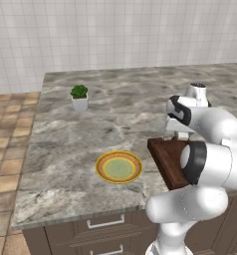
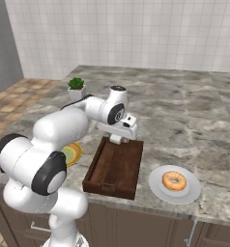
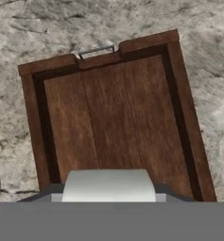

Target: Move the dessert items from the plates to the tray.

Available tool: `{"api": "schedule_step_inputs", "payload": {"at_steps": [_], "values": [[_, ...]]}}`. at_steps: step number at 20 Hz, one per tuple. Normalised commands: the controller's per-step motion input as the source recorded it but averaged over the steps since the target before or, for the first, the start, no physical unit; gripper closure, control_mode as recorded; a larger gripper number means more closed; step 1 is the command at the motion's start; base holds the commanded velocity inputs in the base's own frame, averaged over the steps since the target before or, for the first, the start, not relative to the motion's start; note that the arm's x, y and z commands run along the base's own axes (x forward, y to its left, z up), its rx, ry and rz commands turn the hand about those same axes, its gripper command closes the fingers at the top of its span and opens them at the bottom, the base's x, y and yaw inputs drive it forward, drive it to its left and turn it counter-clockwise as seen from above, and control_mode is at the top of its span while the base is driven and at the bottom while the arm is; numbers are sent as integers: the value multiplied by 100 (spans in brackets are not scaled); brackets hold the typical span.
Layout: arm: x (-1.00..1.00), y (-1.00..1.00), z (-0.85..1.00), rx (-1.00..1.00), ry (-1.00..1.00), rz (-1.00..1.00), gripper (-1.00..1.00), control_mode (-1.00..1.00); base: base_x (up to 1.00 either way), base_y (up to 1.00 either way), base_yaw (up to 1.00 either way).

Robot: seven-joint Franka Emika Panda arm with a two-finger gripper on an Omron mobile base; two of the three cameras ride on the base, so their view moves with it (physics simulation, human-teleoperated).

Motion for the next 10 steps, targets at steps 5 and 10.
{"api": "schedule_step_inputs", "payload": {"at_steps": [5, 10], "values": [[0, 11, -25, 0, 0, 11, 100, -100, 0, 0, 0], [0, 10, -35, 0, 0, 8, 100, -100, 0, 0, 0]]}}
